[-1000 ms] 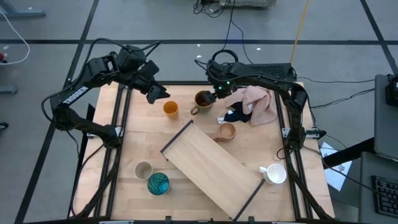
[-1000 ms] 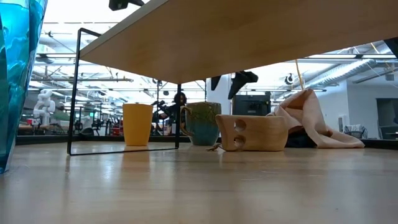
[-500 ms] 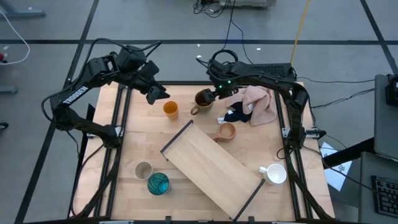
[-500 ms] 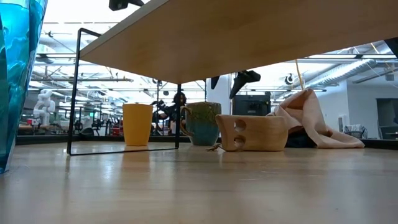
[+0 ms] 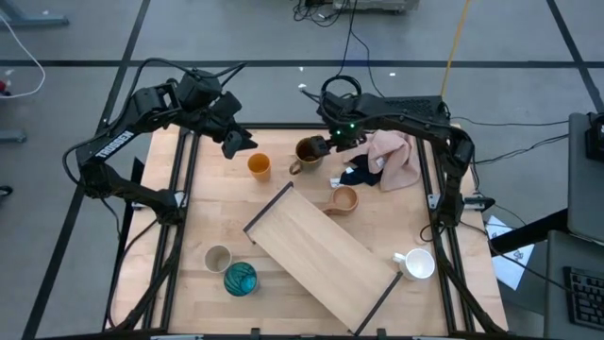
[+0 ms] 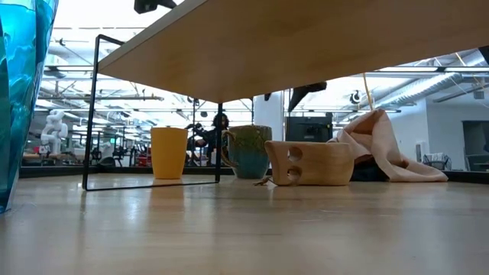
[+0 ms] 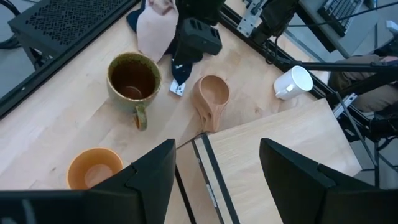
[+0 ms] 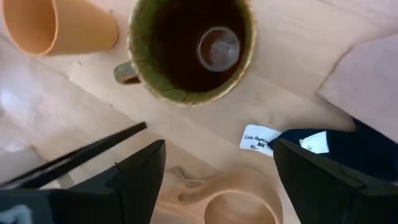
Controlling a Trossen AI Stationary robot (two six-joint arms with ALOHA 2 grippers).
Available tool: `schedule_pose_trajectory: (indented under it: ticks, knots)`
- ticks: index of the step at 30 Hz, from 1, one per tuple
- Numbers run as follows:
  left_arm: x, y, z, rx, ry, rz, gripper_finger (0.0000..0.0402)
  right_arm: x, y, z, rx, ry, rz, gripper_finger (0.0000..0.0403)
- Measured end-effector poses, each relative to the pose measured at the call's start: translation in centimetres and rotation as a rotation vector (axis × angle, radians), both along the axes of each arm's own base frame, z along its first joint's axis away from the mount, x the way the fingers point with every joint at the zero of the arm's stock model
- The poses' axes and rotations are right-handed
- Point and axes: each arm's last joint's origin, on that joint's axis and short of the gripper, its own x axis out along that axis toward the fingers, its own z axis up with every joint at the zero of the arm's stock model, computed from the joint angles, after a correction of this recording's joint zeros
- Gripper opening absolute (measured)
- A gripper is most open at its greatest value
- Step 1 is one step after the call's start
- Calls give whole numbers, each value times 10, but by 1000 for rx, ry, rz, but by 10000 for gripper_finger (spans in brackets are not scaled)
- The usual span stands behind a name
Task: Stack small to large cups/mugs on shelf
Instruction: Put the green mug on the shelf
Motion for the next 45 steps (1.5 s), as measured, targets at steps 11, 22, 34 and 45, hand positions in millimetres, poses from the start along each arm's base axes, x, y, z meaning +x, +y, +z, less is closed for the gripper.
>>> schedule_pose_trajectory:
  ticks: [11,22,34,45]
  knots:
    - [1,1,2,7,-18,24,234,1,-13,-31,77,-63,-163,287]
    - [2,0,2,7,-20,20,234,-5,-15,-52,125,-32,-256,287]
    - [2,0,2,17,-20,12,234,-6,-21,-54,88,-46,-289,244]
    - [2,0,2,22,-20,7,234,-8,-24,-54,72,-41,-309,200]
